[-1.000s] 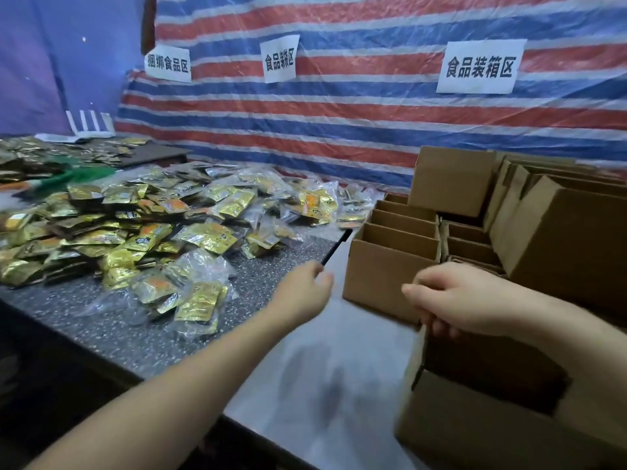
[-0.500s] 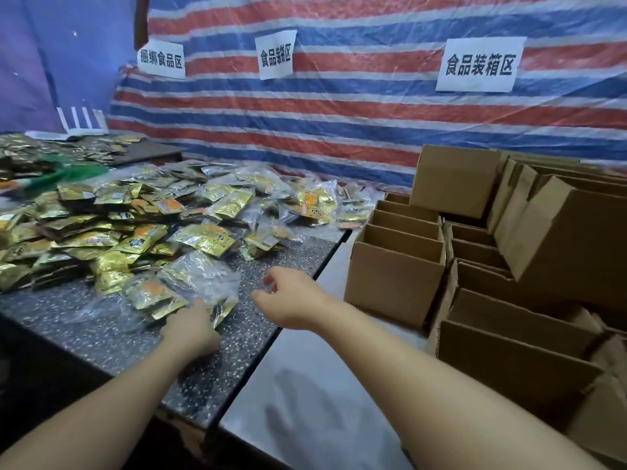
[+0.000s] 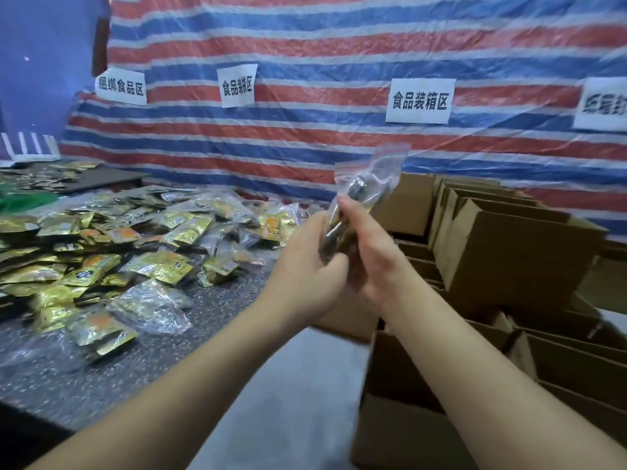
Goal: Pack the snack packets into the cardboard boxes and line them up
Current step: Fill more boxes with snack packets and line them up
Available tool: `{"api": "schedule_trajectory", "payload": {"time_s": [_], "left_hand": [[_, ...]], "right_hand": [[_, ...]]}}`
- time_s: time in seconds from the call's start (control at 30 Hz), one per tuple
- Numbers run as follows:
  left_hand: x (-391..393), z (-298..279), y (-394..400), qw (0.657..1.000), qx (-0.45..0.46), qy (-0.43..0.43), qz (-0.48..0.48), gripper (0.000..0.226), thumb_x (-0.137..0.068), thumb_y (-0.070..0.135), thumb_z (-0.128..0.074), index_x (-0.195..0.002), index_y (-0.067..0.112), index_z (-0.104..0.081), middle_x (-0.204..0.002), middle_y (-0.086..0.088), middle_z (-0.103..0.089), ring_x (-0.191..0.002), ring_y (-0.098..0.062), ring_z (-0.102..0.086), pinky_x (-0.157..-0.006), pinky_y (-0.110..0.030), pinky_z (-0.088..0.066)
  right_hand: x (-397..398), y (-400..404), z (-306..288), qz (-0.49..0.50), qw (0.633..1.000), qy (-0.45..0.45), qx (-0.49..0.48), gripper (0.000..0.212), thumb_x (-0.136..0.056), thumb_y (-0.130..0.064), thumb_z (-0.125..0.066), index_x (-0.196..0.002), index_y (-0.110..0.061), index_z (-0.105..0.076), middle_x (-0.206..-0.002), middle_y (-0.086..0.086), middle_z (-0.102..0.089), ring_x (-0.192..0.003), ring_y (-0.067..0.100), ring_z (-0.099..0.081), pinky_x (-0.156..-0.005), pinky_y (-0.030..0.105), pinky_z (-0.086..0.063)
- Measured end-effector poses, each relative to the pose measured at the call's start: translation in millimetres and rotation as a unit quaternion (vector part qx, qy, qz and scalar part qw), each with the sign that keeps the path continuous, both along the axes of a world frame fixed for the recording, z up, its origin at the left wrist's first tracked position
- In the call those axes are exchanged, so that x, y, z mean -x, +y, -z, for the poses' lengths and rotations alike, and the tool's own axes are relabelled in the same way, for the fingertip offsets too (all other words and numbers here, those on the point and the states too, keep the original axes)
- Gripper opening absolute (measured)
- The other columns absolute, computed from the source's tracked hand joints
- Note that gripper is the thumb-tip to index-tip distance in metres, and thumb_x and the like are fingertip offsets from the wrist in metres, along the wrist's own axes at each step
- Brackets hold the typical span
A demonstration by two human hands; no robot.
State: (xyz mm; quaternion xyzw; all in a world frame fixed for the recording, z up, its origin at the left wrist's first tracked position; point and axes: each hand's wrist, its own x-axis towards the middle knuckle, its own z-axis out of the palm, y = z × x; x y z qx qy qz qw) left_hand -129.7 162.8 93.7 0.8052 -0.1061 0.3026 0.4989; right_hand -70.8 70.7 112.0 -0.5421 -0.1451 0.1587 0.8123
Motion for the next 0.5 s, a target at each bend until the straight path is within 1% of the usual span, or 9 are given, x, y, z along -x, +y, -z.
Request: {"api": "schedule_trajectory", "payload": {"time_s": [0.07, 0.13, 0.2, 0.23, 0.27, 0.33, 0.4, 0.43, 0.5], "left_hand": [[-5.6, -6.5, -31.7, 0.997, -0.05, -0.031, 0.051, 0.038, -0.085, 0.012, -0.059, -0.12, 0.025, -0.055, -0.109, 0.003, -0.063, -0.106, -0.015, -0.061, -0.091, -0.042, -0.053], [-8.8, -4.7, -53.9, 0.993, -0.063, -0.04, 0.09, 0.036, -0.088, 0.035, -0.062, -0.122, 0.036, -0.051, -0.114, 0.015, -0.061, -0.109, -0.003, -0.059, -0.092, -0.031, -0.052], [-12.0, 6.5, -65.5, 0.995, -0.033, -0.013, 0.097, 0.038, -0.09, 0.059, -0.05, -0.125, 0.045, -0.046, -0.117, 0.028, -0.056, -0.11, 0.009, -0.054, -0.088, -0.016, -0.049], [-15.3, 15.3, -67.7, 0.995, -0.01, 0.009, 0.096, 0.035, -0.091, 0.062, -0.045, -0.124, 0.048, -0.047, -0.116, 0.035, -0.055, -0.11, 0.015, -0.051, -0.083, -0.01, -0.047], [-20.0, 25.7, -68.1, 0.995, -0.001, 0.042, 0.091, 0.027, -0.094, 0.059, -0.043, -0.119, 0.05, -0.049, -0.111, 0.039, -0.055, -0.108, 0.018, -0.051, -0.077, -0.006, -0.045], [-29.4, 47.5, -66.4, 0.985, -0.036, 0.148, 0.083, 0.02, -0.098, 0.048, -0.047, -0.116, 0.046, -0.055, -0.104, 0.033, -0.059, -0.103, 0.012, -0.055, -0.07, -0.007, -0.043], [-35.0, 71.4, -64.5, 0.959, -0.091, 0.255, 0.087, 0.019, -0.099, 0.042, -0.051, -0.115, 0.038, -0.06, -0.104, 0.025, -0.059, -0.098, 0.006, -0.056, -0.072, -0.011, -0.042], [-36.5, 81.7, -63.9, 0.951, -0.097, 0.281, 0.086, 0.014, -0.1, 0.039, -0.051, -0.108, 0.035, -0.062, -0.101, 0.021, -0.061, -0.095, 0.003, -0.057, -0.073, -0.015, -0.045], [-35.8, 93.2, -63.7, 0.949, -0.059, 0.301, 0.08, 0.018, -0.101, 0.033, -0.052, -0.092, 0.03, -0.067, -0.091, 0.013, -0.068, -0.09, -0.004, -0.062, -0.078, -0.023, -0.05]], "right_hand": [[-1.6, -37.7, -8.0, 0.048, 0.998, -0.032, -0.015, 0.07, -0.081, -0.045, -0.077, -0.142, -0.019, -0.054, -0.124, 0.013, -0.069, -0.112, 0.032, -0.068, -0.102, 0.053, -0.051], [-0.7, -76.1, -8.5, 0.09, 0.994, -0.064, -0.003, 0.056, -0.08, -0.046, -0.072, -0.132, -0.028, -0.059, -0.115, 0.01, -0.074, -0.106, 0.031, -0.072, -0.096, 0.053, -0.055], [1.5, -111.8, -5.9, 0.129, 0.987, -0.09, 0.017, 0.042, -0.084, -0.044, -0.069, -0.123, -0.031, -0.062, -0.106, 0.005, -0.076, -0.1, 0.028, -0.074, -0.092, 0.052, -0.057], [2.5, -128.6, -2.9, 0.146, 0.984, -0.098, 0.034, 0.037, -0.088, -0.041, -0.069, -0.123, -0.031, -0.062, -0.104, 0.004, -0.076, -0.099, 0.025, -0.074, -0.092, 0.052, -0.057], [4.8, -143.1, 0.3, 0.155, 0.981, -0.106, 0.056, 0.036, -0.091, -0.039, -0.068, -0.125, -0.029, -0.06, -0.104, 0.003, -0.076, -0.098, 0.023, -0.074, -0.091, 0.051, -0.056], [10.6, -166.7, 8.6, 0.129, 0.974, -0.135, 0.131, 0.048, -0.087, -0.042, -0.072, -0.13, -0.027, -0.058, -0.112, 0.002, -0.074, -0.1, 0.02, -0.074, -0.091, 0.05, -0.055], [14.8, -182.0, 22.5, 0.063, 0.954, -0.189, 0.223, 0.057, -0.074, -0.051, -0.077, -0.125, -0.034, -0.06, -0.118, -0.003, -0.072, -0.104, 0.018, -0.072, -0.092, 0.046, -0.053], [16.2, -186.8, 29.5, 0.03, 0.942, -0.21, 0.26, 0.055, -0.071, -0.052, -0.077, -0.121, -0.038, -0.062, -0.118, -0.005, -0.071, -0.106, 0.016, -0.071, -0.093, 0.044, -0.053], [17.9, -191.9, 40.4, -0.026, 0.918, -0.227, 0.325, 0.043, -0.073, -0.049, -0.078, -0.114, -0.047, -0.065, -0.116, -0.01, -0.071, -0.107, 0.011, -0.069, -0.094, 0.039, -0.053]]}}
